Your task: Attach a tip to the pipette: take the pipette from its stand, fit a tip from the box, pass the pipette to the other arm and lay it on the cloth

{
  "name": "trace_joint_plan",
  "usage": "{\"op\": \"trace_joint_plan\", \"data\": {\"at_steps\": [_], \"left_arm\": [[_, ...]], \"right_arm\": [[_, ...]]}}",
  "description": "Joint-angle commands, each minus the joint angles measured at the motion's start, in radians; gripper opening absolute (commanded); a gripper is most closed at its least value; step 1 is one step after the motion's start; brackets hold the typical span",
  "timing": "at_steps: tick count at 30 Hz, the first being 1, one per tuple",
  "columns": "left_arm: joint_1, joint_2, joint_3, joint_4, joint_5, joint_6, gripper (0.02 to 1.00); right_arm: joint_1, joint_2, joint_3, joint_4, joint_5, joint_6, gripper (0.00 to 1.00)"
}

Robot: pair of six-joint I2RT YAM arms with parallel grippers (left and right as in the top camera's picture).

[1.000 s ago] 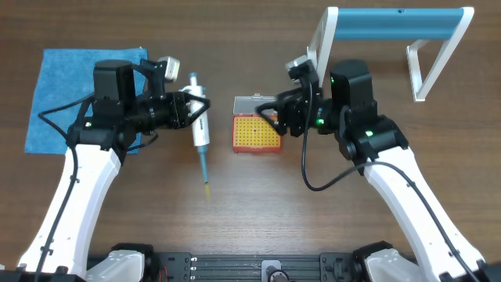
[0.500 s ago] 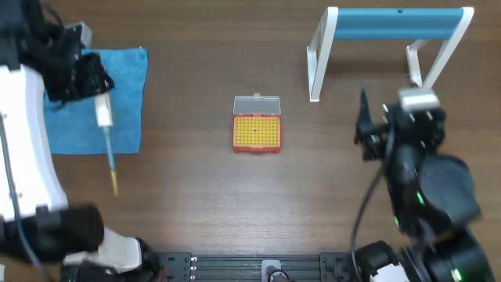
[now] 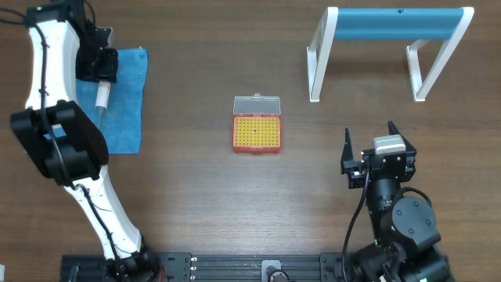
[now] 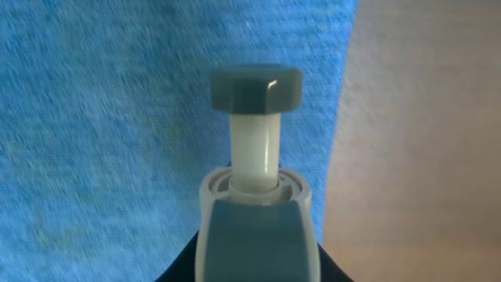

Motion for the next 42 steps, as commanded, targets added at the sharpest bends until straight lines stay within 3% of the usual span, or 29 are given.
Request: {"op": "trace_joint_plan", "data": {"at_steps": [1, 7, 12, 17, 20, 23, 24, 27, 28, 30, 34, 40, 42], "left_arm": [[0.004, 0.051, 0.019, 0.093, -0.082, 0.032, 0.027], [0.004, 0.104, 0.019, 0.188, -0.08, 0.043, 0.027], [0.003, 0.138, 0.019, 0.274, -0.002, 0.045, 0.025], [-0.017, 0.188, 0.018, 0.302, 0.002, 0.045, 0.027], [-0.029, 0.195, 0.018, 0.33, -0.003, 0.025, 0.027], [-0.028, 0.195, 0.018, 0.325, -0.002, 0.023, 0.027], [-0.028, 0.195, 0.015, 0.325, -0.002, 0.023, 0.056], [-0.028, 0.195, 0.013, 0.322, -0.002, 0.023, 0.312], [-0.028, 0.195, 0.013, 0.318, -0.002, 0.023, 0.597], [-0.028, 0.195, 0.013, 0.311, -0.002, 0.023, 0.617], [-0.031, 0.192, 0.013, 0.291, 0.001, 0.023, 0.965], [-0.037, 0.133, 0.014, 0.259, 0.035, 0.027, 0.976], [-0.037, 0.074, 0.026, 0.261, 0.106, 0.026, 0.976]], "right_arm": [[0.007, -0.008, -0.104, 0.105, 0.015, 0.092, 0.75], [0.026, -0.009, -0.304, 0.324, 0.015, 0.108, 0.746], [0.104, -0.009, -0.394, 0.438, 0.024, 0.108, 0.748], [0.238, -0.009, -0.404, 0.441, 0.218, 0.13, 0.752], [0.289, -0.008, -0.404, 0.434, 0.278, 0.13, 0.761], [0.299, -0.008, -0.404, 0.423, 0.285, 0.13, 0.766], [0.299, -0.008, -0.404, 0.421, 0.285, 0.13, 0.787], [0.299, -0.008, -0.404, 0.423, 0.285, 0.13, 0.794], [0.299, -0.008, -0.404, 0.423, 0.285, 0.13, 0.803], [0.298, -0.008, -0.404, 0.423, 0.285, 0.129, 0.805], [0.298, -0.008, -0.404, 0.428, 0.285, 0.129, 0.809], [0.298, -0.008, -0.404, 0.438, 0.285, 0.129, 0.812], [0.298, -0.008, -0.404, 0.439, 0.285, 0.129, 0.812]]}}
